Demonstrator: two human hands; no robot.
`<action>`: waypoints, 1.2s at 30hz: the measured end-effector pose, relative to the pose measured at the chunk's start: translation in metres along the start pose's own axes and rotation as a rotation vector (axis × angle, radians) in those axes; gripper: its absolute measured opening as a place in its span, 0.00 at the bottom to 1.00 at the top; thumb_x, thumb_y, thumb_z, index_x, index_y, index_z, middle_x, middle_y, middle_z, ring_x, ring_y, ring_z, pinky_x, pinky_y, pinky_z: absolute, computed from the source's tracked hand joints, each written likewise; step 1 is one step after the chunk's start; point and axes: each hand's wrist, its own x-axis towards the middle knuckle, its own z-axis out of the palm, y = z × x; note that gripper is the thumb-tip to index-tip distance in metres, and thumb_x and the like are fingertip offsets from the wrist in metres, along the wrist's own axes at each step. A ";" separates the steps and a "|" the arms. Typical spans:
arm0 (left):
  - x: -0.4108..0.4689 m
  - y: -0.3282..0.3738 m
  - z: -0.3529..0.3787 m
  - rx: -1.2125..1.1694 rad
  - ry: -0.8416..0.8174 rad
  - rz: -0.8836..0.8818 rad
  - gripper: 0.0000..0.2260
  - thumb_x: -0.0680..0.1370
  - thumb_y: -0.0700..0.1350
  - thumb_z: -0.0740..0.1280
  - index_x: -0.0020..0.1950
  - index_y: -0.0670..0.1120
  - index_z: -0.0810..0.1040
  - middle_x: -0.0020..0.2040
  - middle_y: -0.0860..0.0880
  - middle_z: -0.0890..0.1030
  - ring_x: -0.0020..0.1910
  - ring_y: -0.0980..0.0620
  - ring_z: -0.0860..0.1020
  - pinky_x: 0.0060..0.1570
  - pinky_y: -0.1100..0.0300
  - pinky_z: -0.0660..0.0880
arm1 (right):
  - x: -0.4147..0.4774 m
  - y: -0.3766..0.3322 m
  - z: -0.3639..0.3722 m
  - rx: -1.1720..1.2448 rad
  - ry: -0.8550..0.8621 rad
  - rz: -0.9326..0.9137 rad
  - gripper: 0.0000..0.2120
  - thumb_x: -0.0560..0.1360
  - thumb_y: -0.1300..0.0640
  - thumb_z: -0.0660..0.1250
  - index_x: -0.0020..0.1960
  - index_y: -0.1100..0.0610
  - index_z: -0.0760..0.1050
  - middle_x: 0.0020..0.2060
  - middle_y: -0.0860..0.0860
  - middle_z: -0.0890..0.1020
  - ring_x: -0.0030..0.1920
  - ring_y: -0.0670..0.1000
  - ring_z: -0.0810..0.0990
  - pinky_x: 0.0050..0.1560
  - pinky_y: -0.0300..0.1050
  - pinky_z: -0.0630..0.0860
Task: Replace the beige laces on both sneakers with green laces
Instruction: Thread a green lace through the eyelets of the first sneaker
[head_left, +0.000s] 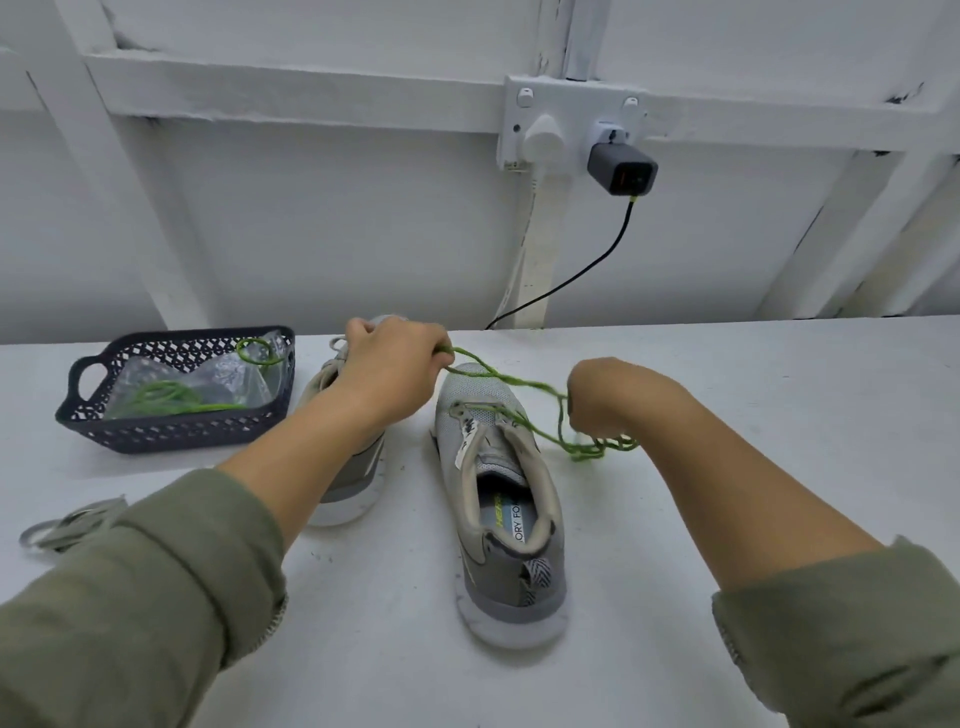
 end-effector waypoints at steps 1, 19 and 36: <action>-0.001 0.002 -0.002 -0.049 0.010 -0.008 0.07 0.81 0.50 0.61 0.51 0.54 0.79 0.46 0.56 0.81 0.55 0.52 0.75 0.50 0.54 0.55 | -0.004 -0.001 -0.004 -0.055 -0.067 0.009 0.07 0.75 0.62 0.59 0.49 0.60 0.74 0.44 0.54 0.77 0.39 0.52 0.75 0.36 0.41 0.72; -0.017 0.024 -0.003 0.242 0.044 -0.004 0.11 0.82 0.49 0.56 0.52 0.47 0.75 0.52 0.50 0.77 0.56 0.45 0.70 0.50 0.52 0.65 | -0.001 -0.009 -0.003 0.189 0.432 0.132 0.09 0.73 0.69 0.61 0.39 0.59 0.65 0.38 0.52 0.69 0.44 0.56 0.73 0.46 0.46 0.70; -0.023 0.031 -0.011 -0.843 -0.232 -0.051 0.14 0.83 0.48 0.57 0.47 0.53 0.81 0.29 0.54 0.66 0.28 0.55 0.64 0.39 0.58 0.66 | 0.001 -0.001 0.006 0.572 0.243 -0.371 0.26 0.76 0.56 0.64 0.73 0.50 0.65 0.69 0.51 0.70 0.68 0.52 0.69 0.65 0.50 0.69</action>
